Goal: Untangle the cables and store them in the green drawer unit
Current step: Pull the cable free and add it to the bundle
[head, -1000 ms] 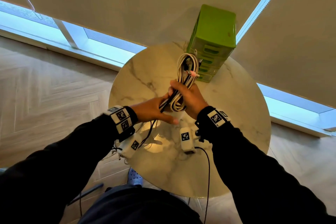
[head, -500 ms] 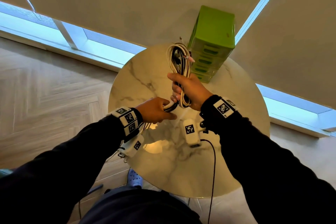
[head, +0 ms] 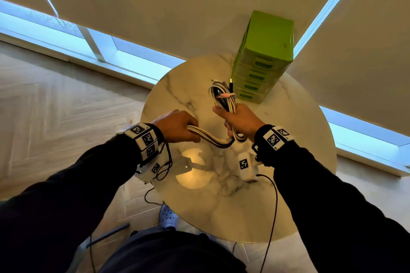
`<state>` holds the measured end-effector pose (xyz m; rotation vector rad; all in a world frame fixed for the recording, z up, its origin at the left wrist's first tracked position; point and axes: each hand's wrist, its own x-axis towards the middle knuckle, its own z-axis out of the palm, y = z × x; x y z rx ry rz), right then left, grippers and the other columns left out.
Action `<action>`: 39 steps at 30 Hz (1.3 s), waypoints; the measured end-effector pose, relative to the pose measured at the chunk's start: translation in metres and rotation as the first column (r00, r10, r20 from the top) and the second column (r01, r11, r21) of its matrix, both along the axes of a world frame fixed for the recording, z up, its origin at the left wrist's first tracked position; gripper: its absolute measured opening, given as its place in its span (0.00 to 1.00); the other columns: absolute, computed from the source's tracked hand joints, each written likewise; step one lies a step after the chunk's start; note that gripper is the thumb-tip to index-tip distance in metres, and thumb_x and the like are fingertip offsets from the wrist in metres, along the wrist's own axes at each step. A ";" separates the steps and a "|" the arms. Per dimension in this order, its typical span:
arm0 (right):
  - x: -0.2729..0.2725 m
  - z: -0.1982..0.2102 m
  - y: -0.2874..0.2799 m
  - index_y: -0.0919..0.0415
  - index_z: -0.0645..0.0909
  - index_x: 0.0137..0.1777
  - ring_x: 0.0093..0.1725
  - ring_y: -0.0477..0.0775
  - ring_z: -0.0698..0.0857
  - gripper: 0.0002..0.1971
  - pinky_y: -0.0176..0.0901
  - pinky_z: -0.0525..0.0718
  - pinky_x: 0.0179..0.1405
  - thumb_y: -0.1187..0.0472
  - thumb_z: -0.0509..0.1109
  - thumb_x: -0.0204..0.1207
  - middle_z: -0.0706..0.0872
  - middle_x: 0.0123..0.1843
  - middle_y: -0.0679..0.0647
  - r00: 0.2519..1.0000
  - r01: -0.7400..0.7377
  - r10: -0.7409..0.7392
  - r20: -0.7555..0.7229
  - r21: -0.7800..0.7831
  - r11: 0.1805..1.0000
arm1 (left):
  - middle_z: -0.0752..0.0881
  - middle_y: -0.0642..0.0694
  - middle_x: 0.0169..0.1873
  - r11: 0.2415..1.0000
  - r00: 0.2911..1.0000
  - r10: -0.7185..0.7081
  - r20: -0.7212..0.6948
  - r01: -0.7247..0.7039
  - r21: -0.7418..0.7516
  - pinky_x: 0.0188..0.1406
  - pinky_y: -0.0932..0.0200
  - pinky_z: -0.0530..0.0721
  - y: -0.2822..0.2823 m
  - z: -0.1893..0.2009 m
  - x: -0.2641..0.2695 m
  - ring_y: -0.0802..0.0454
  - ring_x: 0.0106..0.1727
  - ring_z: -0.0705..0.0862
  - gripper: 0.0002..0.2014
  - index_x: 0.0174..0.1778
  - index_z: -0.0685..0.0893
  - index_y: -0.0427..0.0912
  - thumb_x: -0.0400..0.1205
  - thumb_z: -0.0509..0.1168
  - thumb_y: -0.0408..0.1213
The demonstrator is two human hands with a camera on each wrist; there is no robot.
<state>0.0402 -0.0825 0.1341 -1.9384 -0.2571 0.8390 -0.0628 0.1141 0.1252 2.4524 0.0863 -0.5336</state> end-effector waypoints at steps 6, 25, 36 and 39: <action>-0.014 -0.006 -0.003 0.60 0.79 0.43 0.24 0.55 0.80 0.25 0.46 0.82 0.29 0.35 0.74 0.72 0.79 0.31 0.59 0.994 -0.106 0.106 -0.025 0.024 0.994 | 0.85 0.60 0.30 0.997 0.988 0.063 0.142 -0.068 0.033 0.39 0.55 0.83 0.002 0.020 0.008 0.59 0.35 0.84 0.08 0.31 0.85 0.60 0.69 0.77 0.53; -0.014 0.005 -0.025 0.64 0.88 0.38 0.41 0.59 0.87 0.02 0.52 0.84 0.49 0.68 0.73 0.70 0.91 0.40 0.65 0.994 0.055 -0.045 -0.100 0.106 0.993 | 0.82 0.51 0.33 0.909 0.883 0.379 0.278 -0.299 -0.290 0.35 0.58 0.74 -0.033 0.023 0.022 0.54 0.34 0.78 0.03 0.48 0.80 0.46 0.82 0.66 0.40; -0.033 0.016 -0.011 0.62 0.85 0.43 0.33 0.56 0.88 0.17 0.50 0.90 0.42 0.46 0.74 0.78 0.87 0.31 0.56 0.998 -0.046 0.040 0.045 0.149 0.988 | 0.77 0.48 0.37 0.392 0.660 0.751 -0.005 -0.452 -0.802 0.35 0.58 0.74 -0.052 0.021 0.041 0.55 0.32 0.72 0.08 0.46 0.74 0.47 0.85 0.59 0.28; -0.033 0.010 -0.007 0.46 0.85 0.51 0.40 0.43 0.89 0.12 0.40 0.86 0.46 0.41 0.75 0.76 0.91 0.39 0.46 0.977 -0.074 0.060 0.207 0.061 0.995 | 0.79 0.45 0.40 0.316 0.670 0.736 -0.097 -0.465 -0.827 0.35 0.58 0.73 -0.059 0.018 0.042 0.54 0.34 0.72 0.06 0.51 0.76 0.46 0.86 0.57 0.30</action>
